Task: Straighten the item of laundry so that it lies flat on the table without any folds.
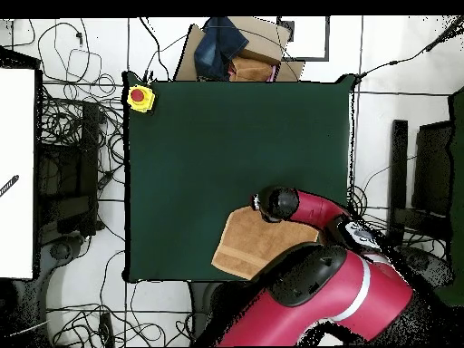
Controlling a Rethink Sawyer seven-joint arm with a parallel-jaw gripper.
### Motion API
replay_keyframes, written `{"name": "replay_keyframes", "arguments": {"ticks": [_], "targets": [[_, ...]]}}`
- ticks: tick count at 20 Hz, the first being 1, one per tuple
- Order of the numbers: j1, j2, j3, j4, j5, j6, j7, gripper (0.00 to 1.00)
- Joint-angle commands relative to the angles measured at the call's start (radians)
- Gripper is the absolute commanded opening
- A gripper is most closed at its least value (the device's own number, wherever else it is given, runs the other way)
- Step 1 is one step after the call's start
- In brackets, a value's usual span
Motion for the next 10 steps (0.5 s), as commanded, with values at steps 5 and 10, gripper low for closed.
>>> {"name": "replay_keyframes", "arguments": {"ticks": [5,10], "targets": [[0.055,-0.016,0.03,0.074,-0.028,0.132,0.041,1.0],[0.083,-0.019,-0.023,0.1,-0.038,0.183,0.05,1.0]]}}
